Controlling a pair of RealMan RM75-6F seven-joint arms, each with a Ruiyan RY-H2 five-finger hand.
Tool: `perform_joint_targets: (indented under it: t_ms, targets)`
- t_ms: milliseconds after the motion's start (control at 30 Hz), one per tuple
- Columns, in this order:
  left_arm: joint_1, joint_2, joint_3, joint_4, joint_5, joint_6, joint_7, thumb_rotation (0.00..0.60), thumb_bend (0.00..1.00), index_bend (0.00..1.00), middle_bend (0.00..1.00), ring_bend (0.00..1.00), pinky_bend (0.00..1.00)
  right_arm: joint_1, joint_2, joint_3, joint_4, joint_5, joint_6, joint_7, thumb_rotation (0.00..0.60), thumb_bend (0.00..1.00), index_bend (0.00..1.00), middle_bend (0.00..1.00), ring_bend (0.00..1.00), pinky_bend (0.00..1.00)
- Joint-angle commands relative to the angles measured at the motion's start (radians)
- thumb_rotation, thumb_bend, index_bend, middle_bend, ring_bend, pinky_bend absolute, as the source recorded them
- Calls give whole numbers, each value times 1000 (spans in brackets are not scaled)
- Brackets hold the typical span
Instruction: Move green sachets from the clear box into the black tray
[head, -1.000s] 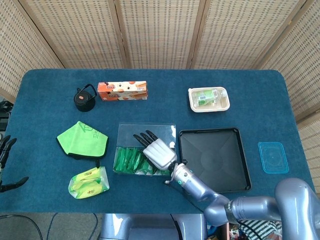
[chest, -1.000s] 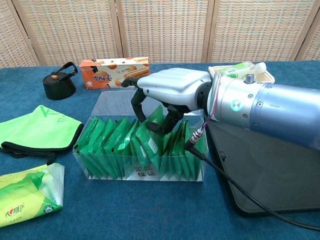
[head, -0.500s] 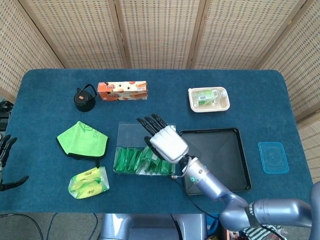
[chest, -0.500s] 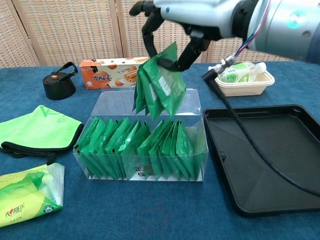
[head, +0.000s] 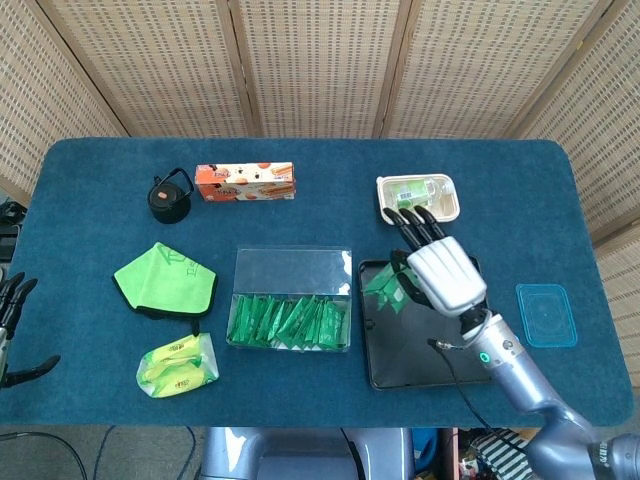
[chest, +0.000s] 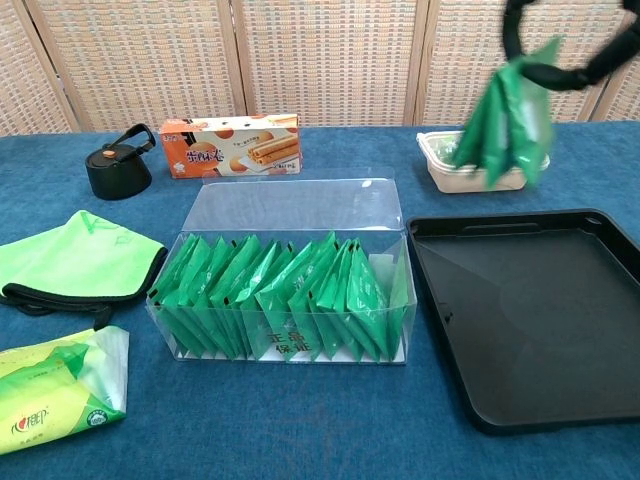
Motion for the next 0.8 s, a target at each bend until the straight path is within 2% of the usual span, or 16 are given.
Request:
perform_joint_targets:
  t_ms: [33, 133, 300, 333, 400, 433, 467, 500, 533, 600, 667, 800]
  targets:
    - [-2, -2, 2, 1, 5, -1, 7, 600, 132, 0, 0, 0, 0, -77, 22, -73, 89, -74, 14, 107, 600, 661, 659, 84, 0, 0]
    - [-3, -6, 7, 0, 7, -9, 18, 600, 133, 0, 0, 0, 0, -116, -15, -113, 175, -97, 3, 177, 600, 662, 659, 84, 0, 0]
    - [-2, -12, 9, -3, 10, -8, 33, 600, 132, 0, 0, 0, 0, -142, -82, -131, 289, -136, -6, 252, 600, 662, 659, 87, 0, 0]
    - [-3, -12, 9, -3, 7, -10, 35, 600, 132, 0, 0, 0, 0, -146, -94, -130, 309, -142, -4, 263, 600, 662, 647, 87, 0, 0]
    - [-3, -13, 8, -3, 3, -12, 36, 600, 133, 0, 0, 0, 0, -155, -105, -127, 325, -141, -1, 281, 600, 650, 559, 76, 0, 0]
    - [-4, -14, 8, -2, 2, -14, 37, 600, 133, 0, 0, 0, 0, -160, -108, -124, 328, -139, 2, 291, 600, 581, 456, 59, 0, 0]
    - [-6, -14, 7, -1, 1, -16, 39, 600, 133, 0, 0, 0, 0, -167, -110, -121, 326, -134, 5, 300, 600, 458, 336, 36, 0, 0]
    - [-6, -15, 7, -1, 0, -17, 40, 600, 132, 0, 0, 0, 0, -172, -109, -119, 323, -131, 7, 303, 600, 357, 257, 23, 0, 0]
    - [-6, -15, 8, -1, -1, -19, 40, 600, 133, 0, 0, 0, 0, -179, -106, -118, 315, -129, 12, 308, 600, 198, 138, 5, 0, 0]
    - [-6, -15, 9, -2, 2, -18, 39, 600, 133, 0, 0, 0, 0, -200, -96, -109, 293, -136, 49, 320, 600, 80, 38, 0, 0, 0]
    - [-5, -15, 9, -2, 6, -12, 40, 600, 133, 0, 0, 0, 0, -227, -84, -104, 276, -156, 101, 332, 600, 22, 2, 0, 0, 0]
    - [0, -14, 9, -2, 14, 1, 34, 600, 133, 0, 0, 0, 0, -309, -66, -113, 250, -226, 244, 385, 600, 0, 0, 0, 0, 0]
